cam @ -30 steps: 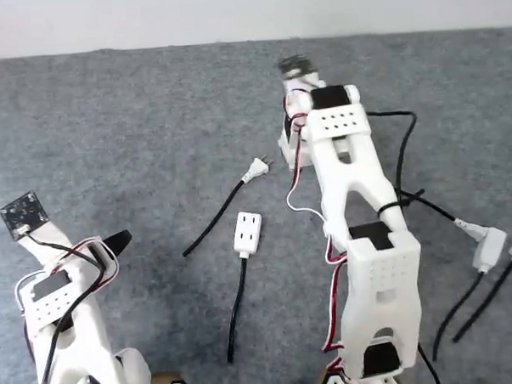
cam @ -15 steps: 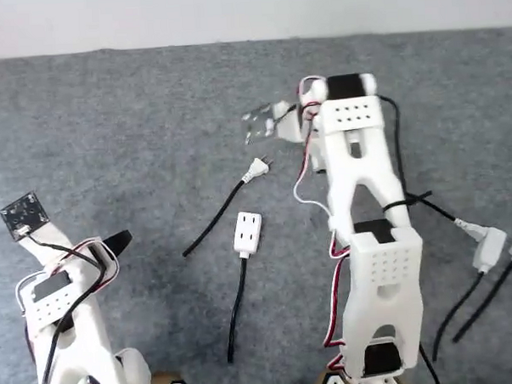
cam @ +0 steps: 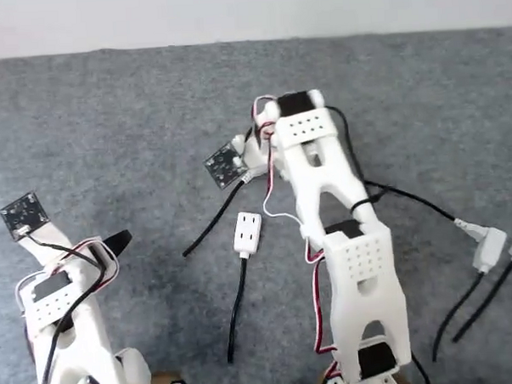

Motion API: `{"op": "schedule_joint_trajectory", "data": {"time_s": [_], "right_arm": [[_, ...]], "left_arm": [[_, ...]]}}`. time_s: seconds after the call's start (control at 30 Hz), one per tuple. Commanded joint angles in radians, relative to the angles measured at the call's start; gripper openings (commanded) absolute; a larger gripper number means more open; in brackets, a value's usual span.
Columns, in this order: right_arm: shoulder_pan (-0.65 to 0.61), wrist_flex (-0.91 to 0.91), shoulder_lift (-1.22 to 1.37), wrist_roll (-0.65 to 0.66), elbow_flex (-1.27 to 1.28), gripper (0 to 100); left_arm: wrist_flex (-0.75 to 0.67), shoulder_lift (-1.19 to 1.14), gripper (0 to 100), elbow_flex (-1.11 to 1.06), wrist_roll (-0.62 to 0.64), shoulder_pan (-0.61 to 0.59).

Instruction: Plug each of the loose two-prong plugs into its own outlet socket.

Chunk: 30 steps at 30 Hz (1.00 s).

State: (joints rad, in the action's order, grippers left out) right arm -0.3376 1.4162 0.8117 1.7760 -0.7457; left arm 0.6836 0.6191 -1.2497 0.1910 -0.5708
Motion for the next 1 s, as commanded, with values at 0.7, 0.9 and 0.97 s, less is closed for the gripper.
{"op": "schedule_joint_trajectory", "data": {"time_s": [0.7,0.9,0.97], "right_arm": [[-0.117,0.004,0.041,-0.187,-0.057,24.4],[-0.117,-0.036,0.077,-0.284,-0.068,14.3],[-0.114,-0.068,0.09,-0.302,-0.068,7.4]], "left_arm": [[-0.023,0.0,39,0.004,-0.011,0.003],[-0.023,0.0,39,0.004,-0.048,0.003],[-0.023,0.0,39,0.004,-0.048,0.003]]}}
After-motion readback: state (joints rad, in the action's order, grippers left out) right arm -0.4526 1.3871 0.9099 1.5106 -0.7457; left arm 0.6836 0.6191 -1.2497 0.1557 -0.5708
